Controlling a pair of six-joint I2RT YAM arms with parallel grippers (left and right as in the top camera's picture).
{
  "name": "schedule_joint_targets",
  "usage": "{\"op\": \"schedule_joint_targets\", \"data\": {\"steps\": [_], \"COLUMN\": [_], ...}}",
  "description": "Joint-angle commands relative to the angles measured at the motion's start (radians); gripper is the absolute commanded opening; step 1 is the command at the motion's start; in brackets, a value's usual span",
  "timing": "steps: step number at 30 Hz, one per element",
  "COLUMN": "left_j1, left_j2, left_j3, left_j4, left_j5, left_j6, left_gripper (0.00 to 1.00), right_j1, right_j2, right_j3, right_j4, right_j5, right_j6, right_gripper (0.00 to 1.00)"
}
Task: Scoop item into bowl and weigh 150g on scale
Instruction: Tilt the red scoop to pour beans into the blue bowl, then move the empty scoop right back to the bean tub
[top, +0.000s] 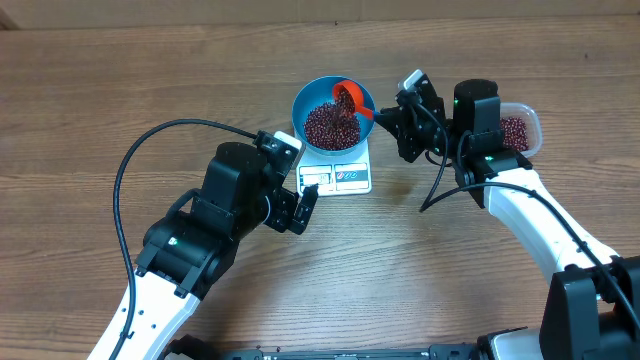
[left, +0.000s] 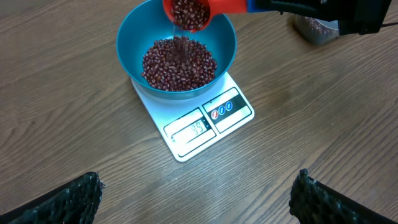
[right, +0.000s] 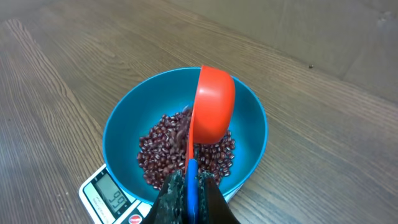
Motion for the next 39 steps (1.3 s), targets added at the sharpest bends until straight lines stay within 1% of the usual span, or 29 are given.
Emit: {"op": "schedule_joint_targets", "data": {"steps": [1,20,28,32,39], "left_j1": [0.005,0.005,0.005,0.005,0.005], "left_j2": [0.003,0.003,0.003,0.003,0.003], "left_j3": [-0.002,-0.002,-0.002,-0.002,-0.002], "left_j4": [0.003,0.002,0.002,0.002,0.002], "left_j5": [0.014,0.014,0.014,0.014,0.014], "left_j6": [-0.010,-0.010,-0.010,-0.010,-0.010], "left_gripper": [1.00,0.99,1.00,0.99,0.99], "right_j1": [0.005,0.005,0.005,0.005,0.005], "right_j2": [0.007,0.007,0.007,0.007,0.007], "right_j3": [0.015,0.015,0.015,0.015,0.015], "right_j4": [0.005,0.004,0.004,0.000,0.000], "right_j5": [0.006,0.006,0.006,0.006,0.006], "right_j6": [-0.087,-0.389,-0.393,-0.444,-0.444], "right_gripper": [0.04,0.04,0.04,0.04,0.04]}}
